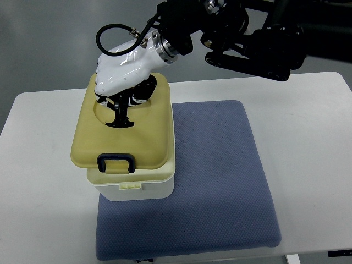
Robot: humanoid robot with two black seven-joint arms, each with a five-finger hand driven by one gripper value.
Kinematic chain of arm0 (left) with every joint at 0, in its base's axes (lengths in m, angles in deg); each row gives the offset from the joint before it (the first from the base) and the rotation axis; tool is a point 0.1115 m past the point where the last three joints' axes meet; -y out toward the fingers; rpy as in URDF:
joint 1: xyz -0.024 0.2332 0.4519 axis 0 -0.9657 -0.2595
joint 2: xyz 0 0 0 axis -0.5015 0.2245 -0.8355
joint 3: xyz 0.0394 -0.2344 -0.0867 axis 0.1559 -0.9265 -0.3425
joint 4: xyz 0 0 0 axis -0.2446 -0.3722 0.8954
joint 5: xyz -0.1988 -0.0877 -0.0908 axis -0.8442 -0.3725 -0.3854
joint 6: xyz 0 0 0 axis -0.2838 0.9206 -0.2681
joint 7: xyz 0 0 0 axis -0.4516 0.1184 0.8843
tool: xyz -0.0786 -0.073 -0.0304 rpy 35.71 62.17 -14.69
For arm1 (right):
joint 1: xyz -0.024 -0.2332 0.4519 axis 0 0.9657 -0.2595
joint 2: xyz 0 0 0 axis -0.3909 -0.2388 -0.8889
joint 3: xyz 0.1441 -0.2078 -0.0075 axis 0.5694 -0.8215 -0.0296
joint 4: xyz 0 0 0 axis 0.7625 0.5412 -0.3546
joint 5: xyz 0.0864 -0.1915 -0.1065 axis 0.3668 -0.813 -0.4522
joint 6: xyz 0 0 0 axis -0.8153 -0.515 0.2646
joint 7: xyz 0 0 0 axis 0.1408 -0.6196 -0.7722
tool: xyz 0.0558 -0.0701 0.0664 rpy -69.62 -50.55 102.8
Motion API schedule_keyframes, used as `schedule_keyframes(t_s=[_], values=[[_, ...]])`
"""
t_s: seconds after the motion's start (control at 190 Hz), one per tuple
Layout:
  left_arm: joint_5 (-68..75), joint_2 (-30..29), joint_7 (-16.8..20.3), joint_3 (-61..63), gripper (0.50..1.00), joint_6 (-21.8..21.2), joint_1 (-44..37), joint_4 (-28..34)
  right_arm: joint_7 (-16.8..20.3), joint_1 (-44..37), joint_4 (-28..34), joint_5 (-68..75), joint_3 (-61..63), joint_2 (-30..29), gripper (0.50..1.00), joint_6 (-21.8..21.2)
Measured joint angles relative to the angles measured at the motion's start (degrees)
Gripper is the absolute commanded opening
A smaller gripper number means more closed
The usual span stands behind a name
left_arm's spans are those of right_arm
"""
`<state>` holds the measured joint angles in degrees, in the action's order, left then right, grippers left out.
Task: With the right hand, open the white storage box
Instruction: 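Lift the yellow lid off the box with the right hand, then carry the lid beside the box and lower it onto the cushion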
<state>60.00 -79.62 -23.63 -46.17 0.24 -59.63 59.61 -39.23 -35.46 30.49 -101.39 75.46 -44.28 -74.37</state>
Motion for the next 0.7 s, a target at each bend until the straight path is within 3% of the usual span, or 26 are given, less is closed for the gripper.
schedule_keyframes(t_s=[0.342,0.7], values=[[0.00,0.00,0.00,0.00,1.000,0.04,0.00,0.00,0.00,-1.05,-0.38,0.19,-0.78,7.74,0.500,-0.46],[0.00,0.00,0.00,0.00,1.000,0.01,0.00,0.01,0.00,4.29,-6.64,-0.37,-5.52,15.80,0.500,0.10]])
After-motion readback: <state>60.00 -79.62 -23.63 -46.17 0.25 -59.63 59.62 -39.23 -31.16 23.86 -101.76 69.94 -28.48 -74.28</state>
